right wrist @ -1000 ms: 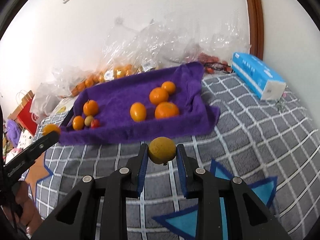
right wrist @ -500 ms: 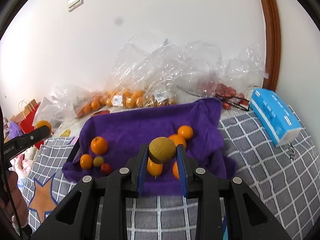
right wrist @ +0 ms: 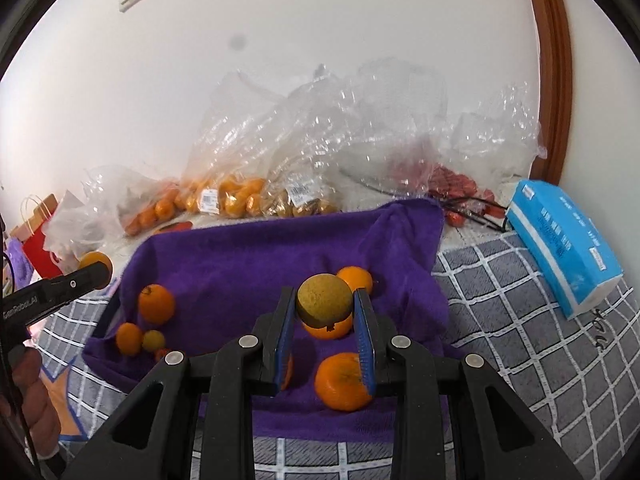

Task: Organize fruits
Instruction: 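Carry both held fruits over the purple towel and lower them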

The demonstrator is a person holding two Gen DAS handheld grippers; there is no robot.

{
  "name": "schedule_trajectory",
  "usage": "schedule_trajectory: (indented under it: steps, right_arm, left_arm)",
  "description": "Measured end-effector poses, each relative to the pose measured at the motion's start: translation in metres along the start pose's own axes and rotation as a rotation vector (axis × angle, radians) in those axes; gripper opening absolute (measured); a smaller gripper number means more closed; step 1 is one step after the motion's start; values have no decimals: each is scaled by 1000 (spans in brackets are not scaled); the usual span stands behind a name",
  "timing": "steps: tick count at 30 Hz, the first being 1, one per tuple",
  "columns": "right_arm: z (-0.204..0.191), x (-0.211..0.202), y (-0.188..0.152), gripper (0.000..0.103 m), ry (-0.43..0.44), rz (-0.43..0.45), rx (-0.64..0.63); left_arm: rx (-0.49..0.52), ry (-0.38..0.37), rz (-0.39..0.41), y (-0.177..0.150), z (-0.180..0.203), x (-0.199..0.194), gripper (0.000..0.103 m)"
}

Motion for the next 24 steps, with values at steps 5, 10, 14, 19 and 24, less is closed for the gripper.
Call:
schedule_trajectory:
  steps: [5, 10, 14, 19, 24]
  right_arm:
    - [11, 11, -16, 28, -20, -30, 8]
    - [12, 10, -20, 29, -23, -24, 2]
    - [14, 13, -25, 29, -45, -36, 4]
    - [15, 14, -25, 29, -54, -29, 12]
    - [17, 18, -29, 29, -59, -44, 17]
  left_arm:
    - [58, -33, -9, -15, 13, 5, 31]
    - [71, -67, -31, -27, 24, 8, 31]
    - [94, -54, -49, -32, 27, 14, 31]
    - [75, -58, -40, -28, 24, 13, 31]
    - [69, -51, -50, -30, 22, 16, 31]
Point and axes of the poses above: each gripper's, at about its wrist camera, not at the fingertips, and x roughly the way its jaws point, z to its right, y to its top, the point moved 7 cm from there along x, roughly the way its jaws point, and after that the axes turned 13 degrees about z, right-handed, at the moved point
